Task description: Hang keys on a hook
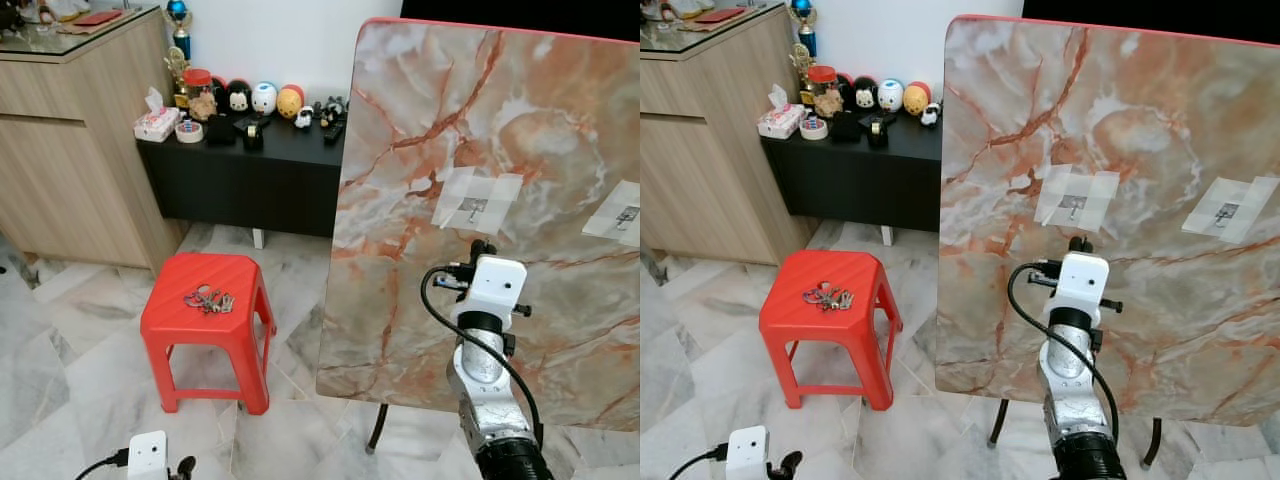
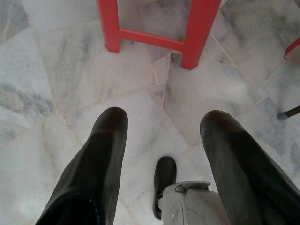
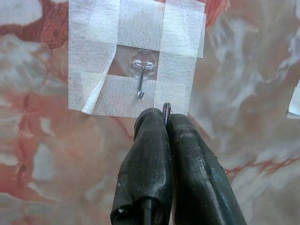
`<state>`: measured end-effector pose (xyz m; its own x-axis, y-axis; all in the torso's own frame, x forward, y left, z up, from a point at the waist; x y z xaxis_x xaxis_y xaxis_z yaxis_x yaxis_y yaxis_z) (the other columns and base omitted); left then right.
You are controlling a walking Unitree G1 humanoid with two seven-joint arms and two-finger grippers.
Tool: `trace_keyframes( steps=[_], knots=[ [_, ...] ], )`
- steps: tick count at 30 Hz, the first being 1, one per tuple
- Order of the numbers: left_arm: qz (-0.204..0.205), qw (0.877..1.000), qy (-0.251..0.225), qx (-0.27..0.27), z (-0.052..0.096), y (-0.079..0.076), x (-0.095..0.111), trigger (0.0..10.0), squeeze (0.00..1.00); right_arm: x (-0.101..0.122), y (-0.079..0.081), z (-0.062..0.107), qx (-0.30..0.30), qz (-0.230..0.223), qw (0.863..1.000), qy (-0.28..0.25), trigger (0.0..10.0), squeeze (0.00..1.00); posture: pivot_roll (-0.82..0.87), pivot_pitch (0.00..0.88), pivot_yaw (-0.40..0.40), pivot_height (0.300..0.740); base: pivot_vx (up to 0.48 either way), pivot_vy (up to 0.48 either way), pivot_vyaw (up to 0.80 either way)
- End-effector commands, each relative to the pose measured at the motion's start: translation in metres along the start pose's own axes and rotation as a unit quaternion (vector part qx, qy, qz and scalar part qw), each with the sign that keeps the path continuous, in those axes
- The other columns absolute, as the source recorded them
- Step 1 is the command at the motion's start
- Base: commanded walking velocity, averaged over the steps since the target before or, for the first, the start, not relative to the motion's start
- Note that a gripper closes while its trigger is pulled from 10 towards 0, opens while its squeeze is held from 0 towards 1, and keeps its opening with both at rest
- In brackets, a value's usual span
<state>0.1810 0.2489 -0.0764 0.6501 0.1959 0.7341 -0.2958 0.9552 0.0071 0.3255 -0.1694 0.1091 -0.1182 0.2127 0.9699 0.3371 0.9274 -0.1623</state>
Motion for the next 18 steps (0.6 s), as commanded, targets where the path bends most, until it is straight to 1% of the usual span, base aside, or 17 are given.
trace_keyframes(
  steps=[1,12,15,17,18],
  knots=[
    [0.002,1.000,0.008,0.000,0.001,-0.002,-0.004,10.0,0.00,0.005,-0.003,-0.005,-0.004,0.016,1.000,-0.015,10.0,0.00,0.08,0.000,-0.083,0.740,0.000,0.000,0.00],
    [0.002,1.000,0.008,0.000,0.001,-0.002,-0.004,10.0,0.00,0.009,0.000,-0.013,-0.006,0.021,1.000,-0.021,10.0,0.00,0.08,0.000,-0.081,0.740,0.000,0.000,0.00],
    [0.002,1.000,0.008,0.001,0.001,-0.002,-0.004,10.0,0.00,0.008,0.003,-0.016,0.007,0.032,0.999,-0.016,10.0,0.00,0.08,0.000,-0.081,0.740,0.000,0.000,0.00],
    [0.001,1.000,0.008,0.001,0.000,-0.002,-0.004,10.0,0.00,0.010,0.006,-0.019,0.021,0.054,0.998,-0.022,10.0,0.00,0.08,0.000,-0.080,0.740,0.000,0.000,0.00],
    [0.001,1.000,0.008,0.001,0.000,-0.002,-0.004,10.0,0.00,0.010,0.007,-0.019,0.023,0.055,0.998,-0.023,10.0,0.00,0.08,0.000,-0.080,0.740,0.000,0.000,0.00]
  ],
)
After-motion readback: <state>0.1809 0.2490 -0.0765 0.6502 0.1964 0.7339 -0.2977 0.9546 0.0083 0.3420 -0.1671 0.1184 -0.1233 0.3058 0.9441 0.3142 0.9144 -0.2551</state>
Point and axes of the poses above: a point about 5 cm out from each wrist's last joint towards the gripper, its own z axis pointing back from the gripper into the wrist, its own x axis along the axis of the wrist's last joint, y = z × x, the point moved 1 cm from there along -z, pointing out of the wrist towards the gripper, and after that the axes turned 4 degrees about z, right-handed, at the moved point
